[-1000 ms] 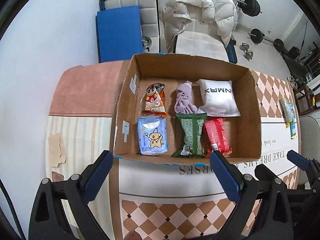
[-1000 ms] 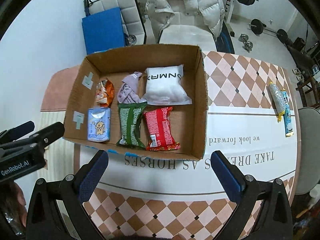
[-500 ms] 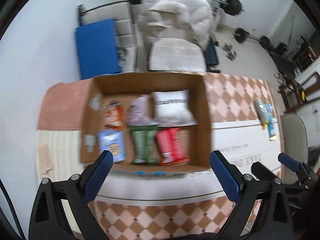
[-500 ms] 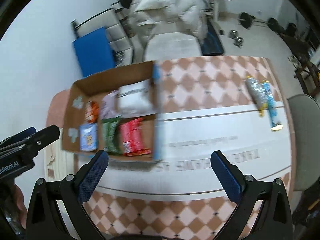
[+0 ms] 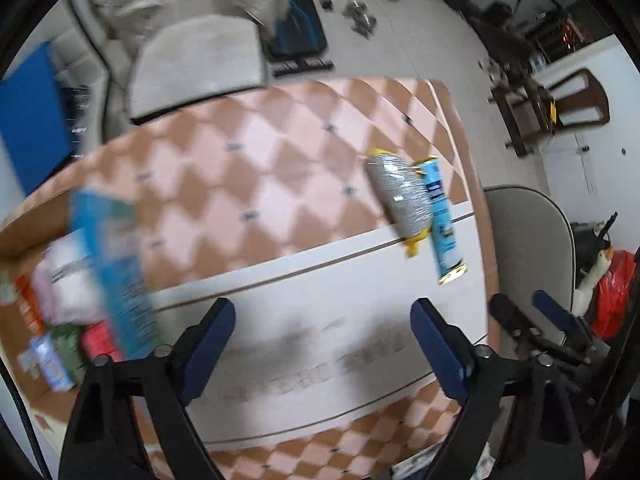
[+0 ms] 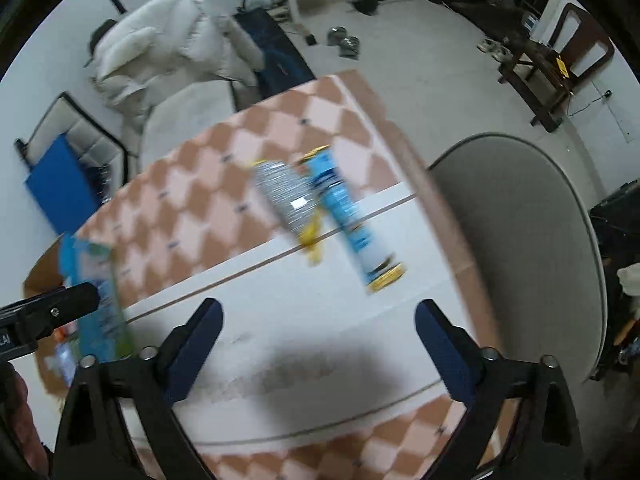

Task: Organize soft objects
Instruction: 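Grasp the silver scrub sponge with left tool while right tool grasps the blue Nestle tube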

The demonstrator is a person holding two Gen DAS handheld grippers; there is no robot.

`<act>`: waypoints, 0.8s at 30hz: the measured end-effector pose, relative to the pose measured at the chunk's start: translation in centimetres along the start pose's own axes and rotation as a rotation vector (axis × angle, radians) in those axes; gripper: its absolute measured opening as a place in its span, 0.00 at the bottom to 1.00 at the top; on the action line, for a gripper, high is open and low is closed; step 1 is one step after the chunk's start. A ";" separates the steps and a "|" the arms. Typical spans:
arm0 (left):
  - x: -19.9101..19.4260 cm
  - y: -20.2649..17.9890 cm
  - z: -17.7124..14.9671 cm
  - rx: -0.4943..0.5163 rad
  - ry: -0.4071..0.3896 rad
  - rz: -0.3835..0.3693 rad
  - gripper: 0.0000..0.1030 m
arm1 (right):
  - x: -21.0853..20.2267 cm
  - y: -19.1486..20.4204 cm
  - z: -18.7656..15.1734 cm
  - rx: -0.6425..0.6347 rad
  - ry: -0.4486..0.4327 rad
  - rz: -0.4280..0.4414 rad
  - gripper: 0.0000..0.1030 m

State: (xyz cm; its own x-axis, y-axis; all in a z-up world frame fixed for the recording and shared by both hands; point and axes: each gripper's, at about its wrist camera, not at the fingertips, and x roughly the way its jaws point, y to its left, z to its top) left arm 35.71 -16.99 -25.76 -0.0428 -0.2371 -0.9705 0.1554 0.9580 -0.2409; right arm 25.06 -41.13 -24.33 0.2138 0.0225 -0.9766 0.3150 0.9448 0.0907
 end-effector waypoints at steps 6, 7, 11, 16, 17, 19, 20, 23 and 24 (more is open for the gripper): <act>9.1 -5.4 7.0 -0.028 0.164 -0.050 0.78 | 6.3 -4.4 4.3 0.024 0.099 0.014 0.61; 10.2 -5.8 7.6 -0.033 0.181 -0.048 0.78 | 6.9 -4.9 4.5 0.031 0.111 0.014 0.59; 14.5 -7.5 9.8 -0.045 0.237 -0.029 0.78 | 8.9 -6.3 5.3 0.051 0.137 0.028 0.59; 16.6 -7.8 10.0 -0.005 0.248 0.081 0.78 | 10.2 -6.9 5.9 0.044 0.165 0.046 0.59; 16.4 -7.5 9.8 0.001 0.238 0.091 0.78 | 10.3 -7.0 5.9 0.039 0.167 0.049 0.59; 15.9 -6.3 9.4 -0.005 0.230 0.105 0.78 | 10.9 -6.5 6.3 0.017 0.176 0.058 0.59; 15.6 -5.9 9.3 -0.012 0.222 0.105 0.78 | 11.2 -6.2 6.6 0.011 0.179 0.061 0.59; 15.3 -5.6 9.3 0.000 0.223 0.088 0.78 | 12.7 -4.9 7.4 -0.008 0.200 0.066 0.59; 15.3 -5.7 9.3 0.007 0.225 0.085 0.78 | 13.2 -4.6 7.7 -0.013 0.205 0.065 0.59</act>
State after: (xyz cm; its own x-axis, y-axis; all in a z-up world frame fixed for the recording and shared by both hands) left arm 43.40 -27.54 -39.29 -0.2475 -0.1130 -0.9623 0.1747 0.9717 -0.1590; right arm 33.51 -47.70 -36.12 0.0399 0.1485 -0.9881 0.2942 0.9433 0.1536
